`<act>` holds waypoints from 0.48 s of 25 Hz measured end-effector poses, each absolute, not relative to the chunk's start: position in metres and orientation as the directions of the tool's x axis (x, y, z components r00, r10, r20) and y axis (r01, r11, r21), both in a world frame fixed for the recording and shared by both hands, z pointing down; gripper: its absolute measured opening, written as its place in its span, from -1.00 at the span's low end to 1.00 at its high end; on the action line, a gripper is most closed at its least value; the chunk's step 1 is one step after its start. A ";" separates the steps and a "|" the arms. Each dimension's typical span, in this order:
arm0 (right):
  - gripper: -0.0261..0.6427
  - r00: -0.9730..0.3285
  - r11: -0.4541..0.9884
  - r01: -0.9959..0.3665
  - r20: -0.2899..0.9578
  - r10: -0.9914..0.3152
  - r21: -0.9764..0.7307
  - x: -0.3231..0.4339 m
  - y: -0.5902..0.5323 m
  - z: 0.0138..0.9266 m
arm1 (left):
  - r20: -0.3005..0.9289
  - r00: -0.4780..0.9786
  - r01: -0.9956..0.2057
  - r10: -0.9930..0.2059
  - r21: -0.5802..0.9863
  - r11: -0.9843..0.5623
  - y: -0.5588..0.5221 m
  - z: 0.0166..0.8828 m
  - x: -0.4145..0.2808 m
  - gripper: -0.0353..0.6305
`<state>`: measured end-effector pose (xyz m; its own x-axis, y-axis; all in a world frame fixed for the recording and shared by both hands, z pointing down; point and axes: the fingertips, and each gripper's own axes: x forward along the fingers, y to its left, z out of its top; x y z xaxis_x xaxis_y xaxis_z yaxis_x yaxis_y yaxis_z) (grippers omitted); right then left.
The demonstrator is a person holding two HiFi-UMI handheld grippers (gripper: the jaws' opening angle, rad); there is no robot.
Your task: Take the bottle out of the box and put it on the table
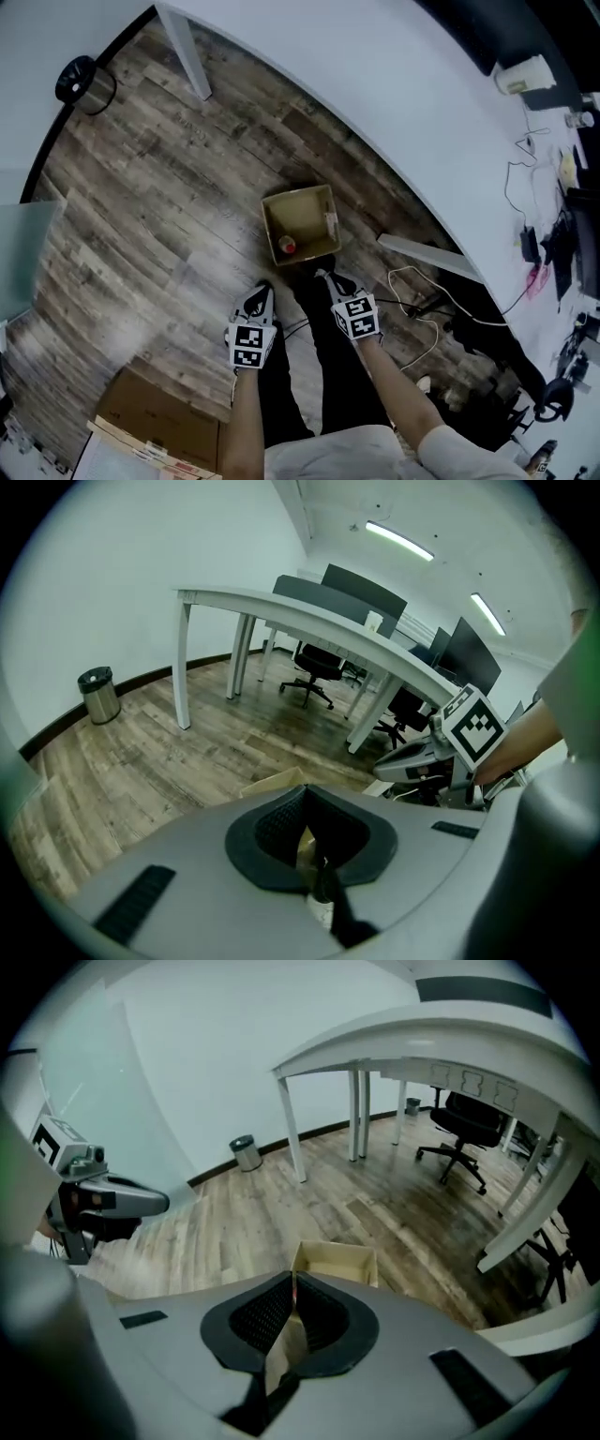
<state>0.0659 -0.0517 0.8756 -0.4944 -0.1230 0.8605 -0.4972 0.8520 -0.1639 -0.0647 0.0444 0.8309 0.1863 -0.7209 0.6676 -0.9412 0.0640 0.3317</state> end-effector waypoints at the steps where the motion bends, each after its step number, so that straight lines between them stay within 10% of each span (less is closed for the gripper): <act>1: -0.79 -0.487 0.866 -0.477 0.865 -0.119 -0.149 0.062 -0.051 0.889 | 0.656 0.183 -0.939 -0.732 0.338 0.068 0.045 0.840 -0.067 -0.85; 12: -0.54 -0.446 0.945 -0.291 0.895 0.005 -0.150 0.018 -0.026 1.057 | 0.591 0.220 -0.921 -0.776 0.389 0.035 0.049 0.947 -0.064 -0.85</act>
